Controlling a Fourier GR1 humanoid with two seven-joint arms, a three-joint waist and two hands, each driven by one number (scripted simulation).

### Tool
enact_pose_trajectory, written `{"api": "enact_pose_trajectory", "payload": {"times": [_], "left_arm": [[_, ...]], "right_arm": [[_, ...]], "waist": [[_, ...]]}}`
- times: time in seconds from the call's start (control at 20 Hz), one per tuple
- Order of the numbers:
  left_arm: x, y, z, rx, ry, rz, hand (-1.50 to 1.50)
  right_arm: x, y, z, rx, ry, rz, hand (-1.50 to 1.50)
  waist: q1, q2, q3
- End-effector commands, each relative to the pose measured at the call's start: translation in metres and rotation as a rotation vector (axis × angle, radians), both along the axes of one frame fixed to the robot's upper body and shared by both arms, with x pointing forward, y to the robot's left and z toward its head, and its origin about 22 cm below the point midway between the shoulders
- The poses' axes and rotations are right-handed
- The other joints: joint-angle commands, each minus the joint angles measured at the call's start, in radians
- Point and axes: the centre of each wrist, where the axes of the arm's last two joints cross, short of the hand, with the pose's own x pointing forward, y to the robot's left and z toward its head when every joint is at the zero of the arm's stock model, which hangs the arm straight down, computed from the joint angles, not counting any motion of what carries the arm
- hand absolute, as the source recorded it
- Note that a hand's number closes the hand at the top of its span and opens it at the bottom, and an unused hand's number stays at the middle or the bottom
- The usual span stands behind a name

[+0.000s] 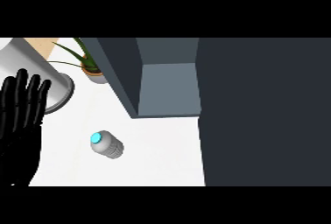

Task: Pick up the bottled water, place it into the cabinet and close the cabinet

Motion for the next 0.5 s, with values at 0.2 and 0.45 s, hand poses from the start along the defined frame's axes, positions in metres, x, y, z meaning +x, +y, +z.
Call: {"api": "enact_pose_trajectory", "payload": {"times": [0.2, 0.45], "left_arm": [[-0.015, -0.011, -0.003, -0.001, -0.022, 0.403, -1.5], [-0.033, -0.025, -0.02, -0.21, 0.236, 0.497, -1.5]], "right_arm": [[-0.026, -0.015, 0.003, 0.052, -0.03, 0.025, -1.5], [-0.054, -0.007, -0.017, 0.147, 0.276, 0.159, -1.5]], "waist": [[0.021, 0.041, -0.013], [0.014, 0.037, -0.014]]}}
